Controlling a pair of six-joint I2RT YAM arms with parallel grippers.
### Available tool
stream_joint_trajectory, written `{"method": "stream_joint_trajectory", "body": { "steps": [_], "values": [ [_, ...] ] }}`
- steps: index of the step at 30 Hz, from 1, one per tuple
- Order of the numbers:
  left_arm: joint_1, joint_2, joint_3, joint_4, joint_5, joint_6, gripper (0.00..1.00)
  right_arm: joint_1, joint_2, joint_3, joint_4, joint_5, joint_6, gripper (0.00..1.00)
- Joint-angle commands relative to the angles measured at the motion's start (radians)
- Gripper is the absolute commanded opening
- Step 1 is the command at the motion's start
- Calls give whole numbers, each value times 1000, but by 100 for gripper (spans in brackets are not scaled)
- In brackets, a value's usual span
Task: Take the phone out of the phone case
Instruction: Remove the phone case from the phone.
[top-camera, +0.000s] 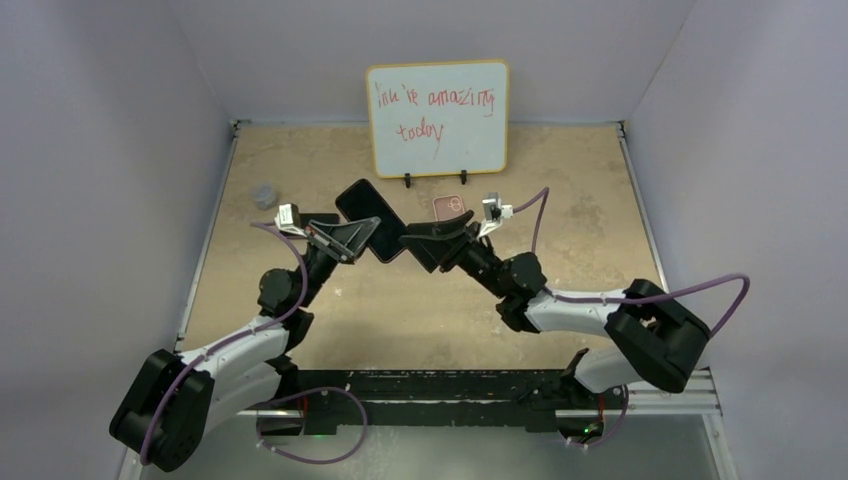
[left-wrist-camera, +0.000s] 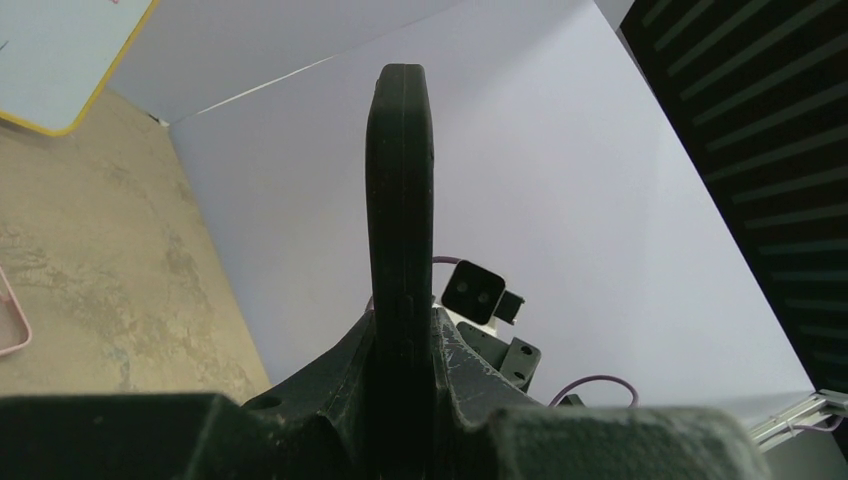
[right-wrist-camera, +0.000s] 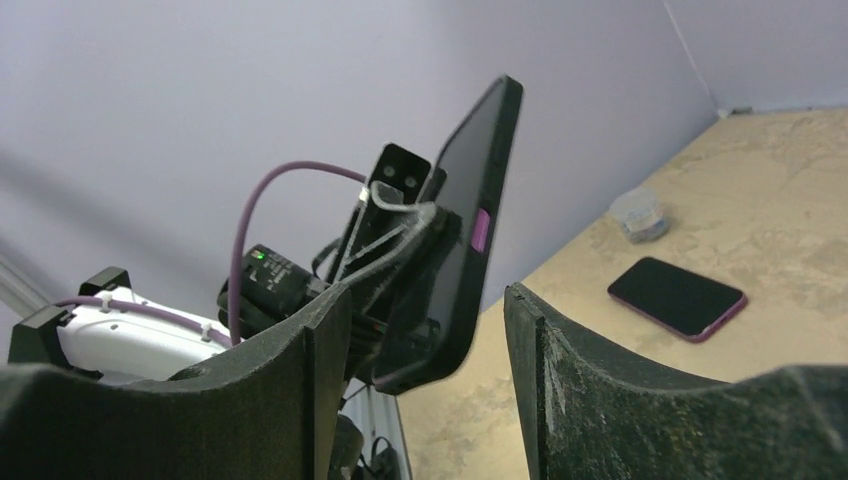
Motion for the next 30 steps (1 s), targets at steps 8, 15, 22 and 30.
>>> {"method": "stream_joint_trajectory", "body": {
  "steps": [8, 15, 22, 30],
  "values": [
    [-11, -5, 3, 194, -56, -12, 0, 7, 83, 65, 77, -63, 107, 55],
    [-15, 16, -7, 209, -54, -4, 0, 8, 108, 83, 117, -91, 146, 32],
    [3, 10, -34, 215, -41, 24, 18, -5, 58, 48, 68, -108, 167, 13],
    [105, 32, -13, 200, 131, 29, 36, -58, -55, 29, -72, -147, 185, 4]
  ]
}}
